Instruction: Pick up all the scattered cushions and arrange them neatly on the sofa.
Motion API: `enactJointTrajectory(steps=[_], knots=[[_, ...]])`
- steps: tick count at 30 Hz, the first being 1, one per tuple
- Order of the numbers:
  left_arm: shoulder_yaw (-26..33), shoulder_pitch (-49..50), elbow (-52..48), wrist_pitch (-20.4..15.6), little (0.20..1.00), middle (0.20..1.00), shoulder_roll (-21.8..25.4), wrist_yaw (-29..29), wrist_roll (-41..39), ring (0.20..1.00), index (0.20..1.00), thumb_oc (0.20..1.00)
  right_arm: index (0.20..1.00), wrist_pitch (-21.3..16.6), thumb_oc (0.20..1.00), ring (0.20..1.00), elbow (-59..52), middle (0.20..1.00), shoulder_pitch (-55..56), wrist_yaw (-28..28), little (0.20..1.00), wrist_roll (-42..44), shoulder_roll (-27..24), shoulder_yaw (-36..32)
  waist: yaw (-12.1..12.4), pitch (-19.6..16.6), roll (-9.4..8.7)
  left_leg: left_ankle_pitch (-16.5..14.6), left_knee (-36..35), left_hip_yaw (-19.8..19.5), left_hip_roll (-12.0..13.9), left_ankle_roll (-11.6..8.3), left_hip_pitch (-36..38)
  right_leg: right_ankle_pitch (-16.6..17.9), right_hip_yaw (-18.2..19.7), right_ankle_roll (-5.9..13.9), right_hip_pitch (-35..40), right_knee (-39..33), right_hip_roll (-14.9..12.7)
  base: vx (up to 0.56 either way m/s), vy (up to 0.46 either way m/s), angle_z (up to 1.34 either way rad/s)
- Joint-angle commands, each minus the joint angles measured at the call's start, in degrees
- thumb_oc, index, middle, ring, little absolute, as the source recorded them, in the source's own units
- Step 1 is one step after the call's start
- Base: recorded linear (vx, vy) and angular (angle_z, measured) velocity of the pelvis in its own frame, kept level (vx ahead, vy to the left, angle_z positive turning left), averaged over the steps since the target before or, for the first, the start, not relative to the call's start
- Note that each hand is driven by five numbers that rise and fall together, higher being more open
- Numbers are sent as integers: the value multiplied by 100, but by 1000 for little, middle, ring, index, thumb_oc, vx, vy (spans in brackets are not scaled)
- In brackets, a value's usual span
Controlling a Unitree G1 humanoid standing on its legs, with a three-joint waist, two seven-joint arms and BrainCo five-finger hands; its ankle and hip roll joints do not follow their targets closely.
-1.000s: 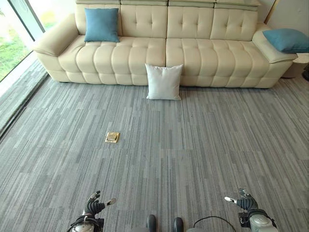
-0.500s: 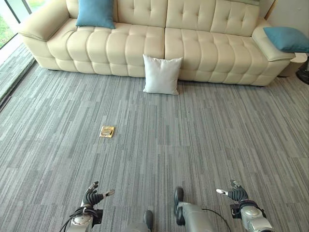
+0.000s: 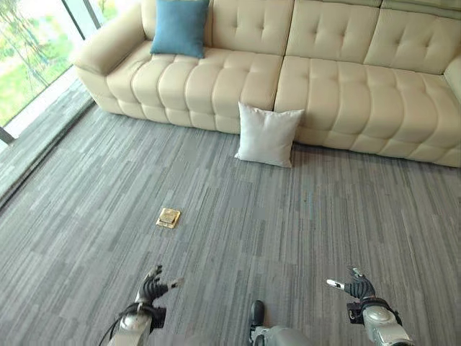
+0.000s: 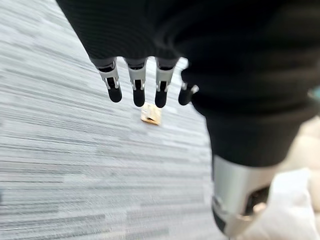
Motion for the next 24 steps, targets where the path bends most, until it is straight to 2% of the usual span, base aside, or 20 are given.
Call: enactJointTrajectory(steps=[1, 3, 4, 5, 8, 10, 11, 12, 14, 15, 16, 18, 20, 23, 24], knots=[[-34, -20, -121, -122, 1000, 1000, 236, 18, 153, 1000, 1000, 1000, 1000, -99, 1000, 1000, 86, 1000, 70, -156, 1000, 185, -212, -64, 26, 148, 68, 715, -800, 178, -390, 124, -330, -525, 183, 1205, -31, 117, -417, 244, 46, 6], [-20, -3, -72, -121, 1000, 1000, 233, 34, 185, 1000, 1000, 1000, 1000, -81, 1000, 1000, 156, 1000, 52, -191, 1000, 178, -189, -54, 142, 162, 102, 1092, -1088, 251, -446, 97, -642, -600, 262, 1197, 204, -7, -289, 312, 69, 3], [-15, 44, -50, -118, 1000, 1000, 225, 40, 162, 1000, 1000, 1000, 1000, -66, 1000, 1000, 225, 1000, 73, -235, 1000, 169, -147, -46, 247, 144, 136, 1433, -1345, 400, -467, 44, -933, -715, 378, 1194, 486, -100, -169, 578, 189, -31], [25, 107, -42, -93, 1000, 1000, 246, 56, 153, 1000, 1000, 1000, 1000, -23, 1000, 1000, 229, 1000, 86, -250, 1000, 126, -119, -35, 395, 124, 124, 1568, -1345, 460, -460, 28, -1153, -848, 564, 1195, 758, -77, -126, 487, 171, -42], [85, 211, -32, -68, 1000, 1000, 248, 20, 168, 1000, 1000, 1000, 1000, -7, 1000, 1000, 166, 1000, 134, -206, 1000, 8, -88, -12, 470, 57, 125, 1566, -1425, 348, -438, 132, -909, -1007, 699, 1225, 921, 91, -144, 398, 218, -61], [143, 232, 111, -41, 1000, 1000, 306, -14, 204, 1000, 1000, 1000, 1000, 6, 1000, 1000, 111, 1000, 99, -118, 1000, -94, -10, 24, 510, 7, -16, 1328, -1061, 405, -446, 257, -847, -1102, 758, 1360, 964, 504, -415, 452, 271, -64], [190, 241, 98, -44, 1000, 1000, 356, -13, 193, 1000, 1000, 1000, 1000, -2, 1000, 1000, 72, 1000, 94, -107, 1000, -114, 12, 46, 552, -27, -43, 1217, -971, 456, -425, 305, -811, -1044, 735, 1441, 908, 666, -523, 332, 223, -59], [209, 227, 46, -28, 1000, 1000, 450, -3, 207, 1000, 1000, 1000, 1000, 27, 1000, 1000, 0, 1000, 44, -41, 1000, -148, 48, 99, 557, -10, -115, 1003, -814, 539, -431, 410, -706, -647, 772, 1590, 644, 1275, -708, 320, 201, -93], [252, 185, 43, -33, 1000, 1000, 541, 34, 205, 1000, 1000, 1000, 1000, 12, 1000, 1000, -83, 1000, -1, -53, 1000, -163, 60, 127, 528, 21, -91, 814, -770, 550, -395, 495, -520, -352, 764, 1680, 384, 1774, -829, 247, 132, -60], [244, 165, 24, -37, 1000, 1000, 560, 63, 197, 1000, 1000, 1000, 1000, 11, 1000, 1000, -130, 1000, -15, -54, 1000, -164, 75, 146, 504, 33, -57, 736, -761, 535, -370, 518, -408, -301, 706, 1621, 230, 1926, -886, 234, 90, 2], [220, 147, 17, -39, 1000, 1000, 566, 63, 210, 1000, 1000, 1000, 1000, 19, 1000, 1000, -136, 1000, -12, -29, 1000, -163, 78, 152, 454, 17, -38, 679, -804, 489, -382, 541, -269, -284, 688, 1529, 91, 1927, -881, 280, 91, -1], [228, 137, 23, -51, 1000, 1000, 587, 69, 219, 1000, 1000, 1000, 1000, 12, 1000, 1000, -101, 1000, -22, -12, 1000, -138, 57, 123, 361, 18, -15, 526, -820, 441, -426, 568, -22, -287, 592, 1475, -26, 1724, -923, 300, 50, -14], [231, 129, 40, -28, 1000, 1000, 587, 64, 166, 1000, 1000, 1000, 1000, 43, 1000, 1000, -63, 1000, -105, -36, 1000, -136, 48, 107, 308, 56, 14, 374, -837, 439, -404, 560, 215, -258, 308, 1484, -325, 1416, -1029, 303, 5, 10], [264, 169, 119, -28, 1000, 1000, 550, 70, 142, 1000, 1000, 1000, 1000, 50, 1000, 1000, -103, 1000, -138, -40, 1000, -180, 15, 144, 244, 154, 14, 188, -879, 441, -393, 523, 612, -92, -61, 1601, -590, 844, -1128, 283, -24, -15], [264, 171, 121, -30, 1000, 1000, 546, 70, 142, 1000, 1000, 1000, 1000, 51, 1000, 1000, -106, 1000, -135, -40, 1000, -181, 11, 145, 241, 173, 31, 176, -885, 433, -378, 518, 646, -90, -73, 1600, -547, 822, -1112, 345, -50, -8]])
